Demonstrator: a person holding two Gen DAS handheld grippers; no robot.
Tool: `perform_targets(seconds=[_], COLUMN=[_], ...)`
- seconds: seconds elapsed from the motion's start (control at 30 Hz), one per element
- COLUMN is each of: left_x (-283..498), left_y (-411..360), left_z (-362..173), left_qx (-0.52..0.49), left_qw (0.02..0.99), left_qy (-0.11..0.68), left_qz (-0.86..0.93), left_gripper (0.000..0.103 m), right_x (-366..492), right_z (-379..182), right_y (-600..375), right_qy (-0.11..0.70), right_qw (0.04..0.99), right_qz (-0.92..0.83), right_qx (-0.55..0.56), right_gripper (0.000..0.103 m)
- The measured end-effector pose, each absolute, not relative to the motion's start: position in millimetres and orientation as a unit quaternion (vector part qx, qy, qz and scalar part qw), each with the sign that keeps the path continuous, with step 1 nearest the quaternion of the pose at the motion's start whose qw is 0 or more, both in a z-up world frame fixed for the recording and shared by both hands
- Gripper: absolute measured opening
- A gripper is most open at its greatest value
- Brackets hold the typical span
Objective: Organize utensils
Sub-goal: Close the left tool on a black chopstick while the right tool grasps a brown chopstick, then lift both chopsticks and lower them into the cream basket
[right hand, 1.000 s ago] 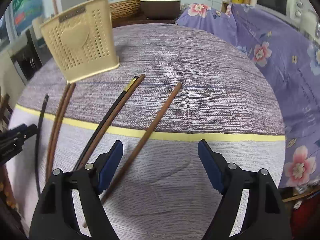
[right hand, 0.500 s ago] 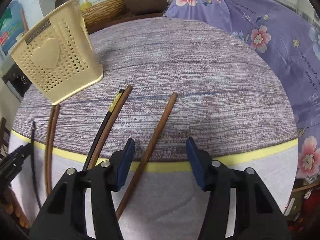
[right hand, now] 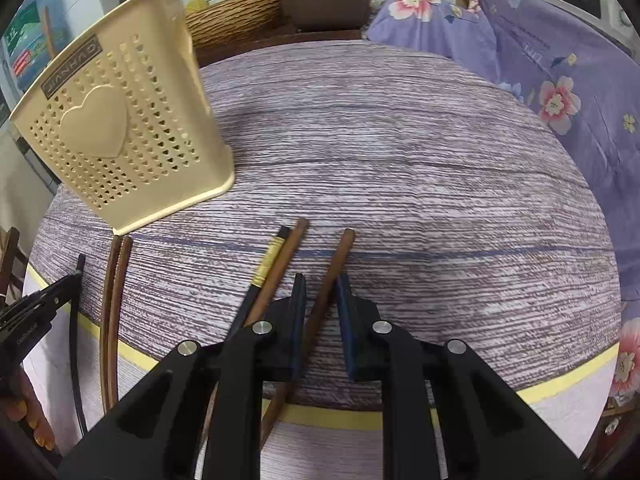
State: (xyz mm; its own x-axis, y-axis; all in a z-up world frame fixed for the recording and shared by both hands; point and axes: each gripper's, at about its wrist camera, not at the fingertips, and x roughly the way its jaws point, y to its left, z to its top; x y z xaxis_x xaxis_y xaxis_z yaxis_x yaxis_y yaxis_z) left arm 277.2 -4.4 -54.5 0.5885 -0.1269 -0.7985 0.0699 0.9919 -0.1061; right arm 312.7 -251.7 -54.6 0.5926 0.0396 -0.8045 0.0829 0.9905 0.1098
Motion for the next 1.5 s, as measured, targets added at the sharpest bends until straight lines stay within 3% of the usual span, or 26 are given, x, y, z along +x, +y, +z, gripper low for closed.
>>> perform_targets(seconds=[0.2,0.33,0.47,0.53,0.67,1.13,1.5], left_x=[278.3,271.7,270.9,272.5,277.0,280.4,232.2], left_y=[-10.2,-16.2,-24.3,-26.2,-27.5,-9.1,14.7], left_z=[-54.4,-54.0,-55.3,-55.6,-55.6,-43.5,38.8], left_qx=[-0.03,-0.023,-0.002,0.005,0.012,-0.039,-0.093], left_qw=[0.89,0.892,0.897,0.898,0.899,0.904,0.94], left_qy=[0.453,0.45,0.442,0.44,0.437,0.425,0.319], left_qz=[-0.044,-0.037,-0.021,-0.018,-0.009,-0.03,-0.082], left_gripper=[0.012,0.023,0.024,0.022,0.01,0.009,0.008], right_x=[314.6,314.7,314.6,313.7,318.3,318.7,256.3], right_z=[-55.1,-55.2,-56.4,-56.5,-58.2,-44.6,31.4], right_y=[-250.0,-246.7,-239.7,-234.9,-236.1,-272.7,-277.9], right_qy=[0.455,0.456,0.452,0.448,0.441,0.41,0.292], right_qw=[0.885,0.883,0.886,0.888,0.891,0.892,0.932], right_qz=[-0.019,-0.034,-0.049,-0.057,-0.063,-0.015,0.076], right_qx=[0.096,0.102,0.094,0.088,0.084,0.19,0.2], right_gripper=[0.017,0.018,0.019,0.019,0.012,0.009,0.008])
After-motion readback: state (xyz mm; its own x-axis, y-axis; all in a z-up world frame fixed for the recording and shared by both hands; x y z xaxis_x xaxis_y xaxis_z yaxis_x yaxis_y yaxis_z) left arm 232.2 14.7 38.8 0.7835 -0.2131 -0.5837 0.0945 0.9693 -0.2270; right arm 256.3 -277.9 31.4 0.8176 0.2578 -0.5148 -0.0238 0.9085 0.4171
